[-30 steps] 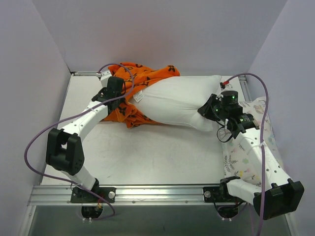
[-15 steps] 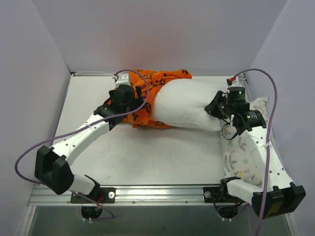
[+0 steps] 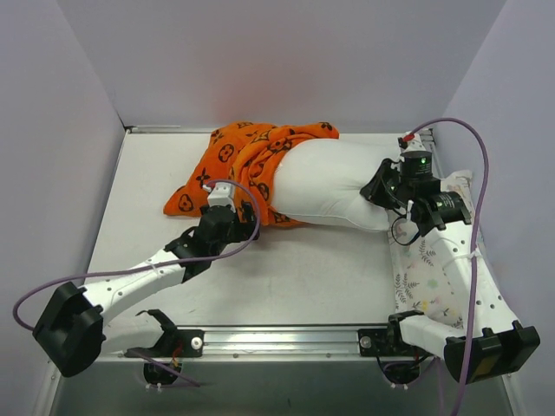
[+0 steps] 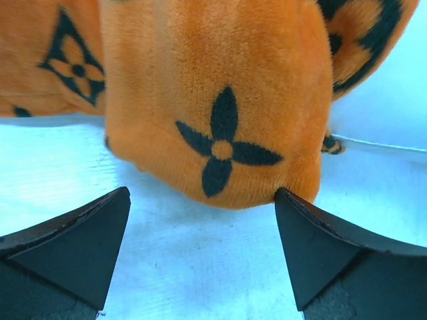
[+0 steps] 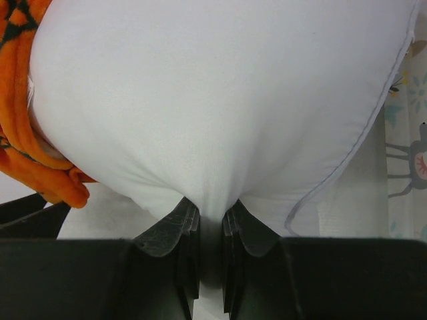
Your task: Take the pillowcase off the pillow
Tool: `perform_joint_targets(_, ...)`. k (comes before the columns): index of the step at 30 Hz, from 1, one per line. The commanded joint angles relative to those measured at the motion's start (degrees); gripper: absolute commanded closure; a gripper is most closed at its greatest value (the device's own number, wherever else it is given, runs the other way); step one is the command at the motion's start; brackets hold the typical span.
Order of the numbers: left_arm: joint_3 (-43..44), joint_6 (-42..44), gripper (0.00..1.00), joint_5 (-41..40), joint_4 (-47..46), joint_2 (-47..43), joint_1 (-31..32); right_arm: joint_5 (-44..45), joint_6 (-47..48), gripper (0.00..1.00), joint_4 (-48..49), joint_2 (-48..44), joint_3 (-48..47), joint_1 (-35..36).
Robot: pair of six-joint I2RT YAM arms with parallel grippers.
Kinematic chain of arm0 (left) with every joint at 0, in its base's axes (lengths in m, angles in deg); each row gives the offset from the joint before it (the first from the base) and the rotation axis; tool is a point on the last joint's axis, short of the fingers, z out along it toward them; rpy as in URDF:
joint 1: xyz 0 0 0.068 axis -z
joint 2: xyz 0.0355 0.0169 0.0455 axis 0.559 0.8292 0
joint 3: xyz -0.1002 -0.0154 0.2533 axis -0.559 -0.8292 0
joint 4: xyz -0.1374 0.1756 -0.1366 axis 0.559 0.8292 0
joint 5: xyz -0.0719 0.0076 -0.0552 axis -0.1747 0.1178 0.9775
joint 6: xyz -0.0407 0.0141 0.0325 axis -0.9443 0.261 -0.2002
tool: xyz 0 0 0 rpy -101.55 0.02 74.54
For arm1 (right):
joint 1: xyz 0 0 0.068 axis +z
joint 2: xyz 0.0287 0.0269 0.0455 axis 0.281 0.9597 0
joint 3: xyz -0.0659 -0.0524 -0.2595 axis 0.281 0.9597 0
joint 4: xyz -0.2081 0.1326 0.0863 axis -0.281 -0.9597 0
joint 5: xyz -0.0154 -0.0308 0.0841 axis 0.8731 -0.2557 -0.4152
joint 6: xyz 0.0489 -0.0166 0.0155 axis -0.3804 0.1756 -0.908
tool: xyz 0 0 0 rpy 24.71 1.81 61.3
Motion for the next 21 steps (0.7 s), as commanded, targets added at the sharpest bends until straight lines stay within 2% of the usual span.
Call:
perform_joint_targets(1,-1.21,2.37,0.03,2.34,-13.39,4.41,0.08,0.67,0.29,1.0,3.73,-1.03,-4.06,0.42)
perform_joint_targets(4,-0.34,6.05,0.03,0.66,-18.14,9.15,0.08,1.02,0.46,1.0,3.47,-1.56,-3.89,1.04)
perform_joint_targets(5,-0.86,7.12,0.03,1.62,-23.02,9.77,0.08,1.11,0.55,1.0,3.47,-1.65,-3.89,1.21)
perform_joint_targets(8,-3.83,8.53,0.03,5.58,-33.49,9.96,0.17,1.72,1.07,1.0,2.85,-2.09,-3.71,1.65)
perform_joint_targets(11,-6.38,8.62,0.02,6.29,-39.84,9.26,0.34,1.81,1.08,1.0,2.76,-2.79,-3.27,2.0)
perform_joint_targets(16,-10.53,6.95,0.03,-7.32,-50.81,9.69,0.61,2.86,0.99,1.0,2.59,-3.14,-3.27,3.41)
perform_joint_targets(18,-9.31,8.09,0.03,-7.08,-53.3,12.41,0.26,3.56,1.16,1.0,2.24,-3.05,-3.54,4.55)
perform_joint_targets(19,-7.38,9.49,0.03,-6.11,-51.22,13.55,0.26,4.18,1.08,1.0,1.97,-2.97,-4.06,4.82)
perform_joint_targets(21,-3.7,10.55,0.13,-5.14,-48.48,15.05,0.6,4.8,1.34,1.0,1.62,-2.62,-4.5,5.52)
